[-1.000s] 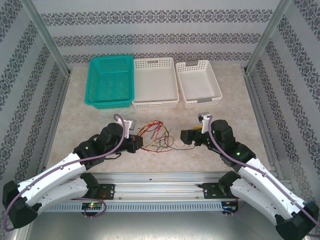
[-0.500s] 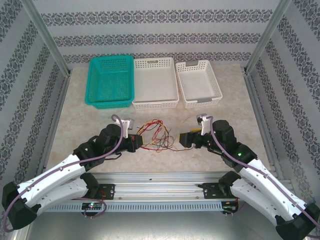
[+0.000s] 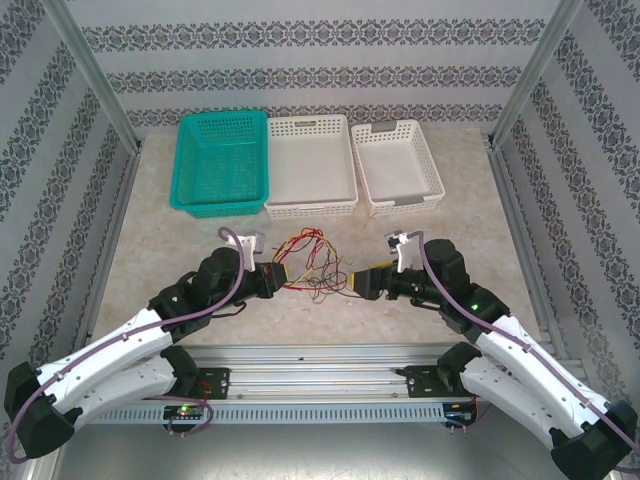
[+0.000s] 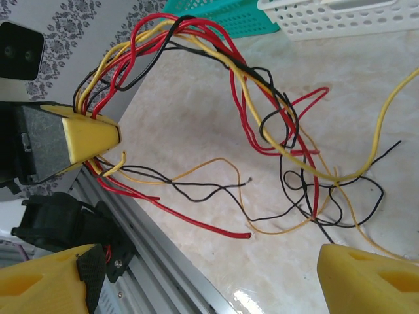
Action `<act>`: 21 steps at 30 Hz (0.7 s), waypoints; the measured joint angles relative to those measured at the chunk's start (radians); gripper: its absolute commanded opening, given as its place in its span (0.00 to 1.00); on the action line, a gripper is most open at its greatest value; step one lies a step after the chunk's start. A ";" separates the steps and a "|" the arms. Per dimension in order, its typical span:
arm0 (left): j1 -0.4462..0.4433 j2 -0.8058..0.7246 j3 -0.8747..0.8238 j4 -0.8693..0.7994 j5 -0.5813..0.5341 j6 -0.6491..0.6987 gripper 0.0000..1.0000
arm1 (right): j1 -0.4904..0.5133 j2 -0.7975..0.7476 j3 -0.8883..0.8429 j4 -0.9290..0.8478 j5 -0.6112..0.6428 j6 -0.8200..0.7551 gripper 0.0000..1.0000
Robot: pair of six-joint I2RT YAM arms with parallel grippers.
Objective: Untangle the cables
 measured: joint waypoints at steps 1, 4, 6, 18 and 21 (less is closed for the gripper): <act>0.000 0.000 0.000 0.000 -0.001 -0.001 0.00 | 0.000 0.000 -0.002 0.008 -0.007 0.003 0.84; 0.000 0.003 0.000 0.003 -0.008 -0.004 0.00 | 0.000 0.002 -0.006 0.034 -0.031 0.021 0.84; 0.000 0.003 0.000 0.005 -0.016 -0.007 0.00 | 0.000 0.008 -0.008 0.053 -0.049 0.029 0.84; 0.000 0.029 -0.010 0.049 -0.049 -0.033 0.00 | 0.025 0.127 -0.018 0.164 -0.098 0.078 0.76; 0.000 0.038 -0.016 0.059 -0.049 -0.041 0.00 | 0.060 0.166 -0.017 0.188 -0.094 0.076 0.72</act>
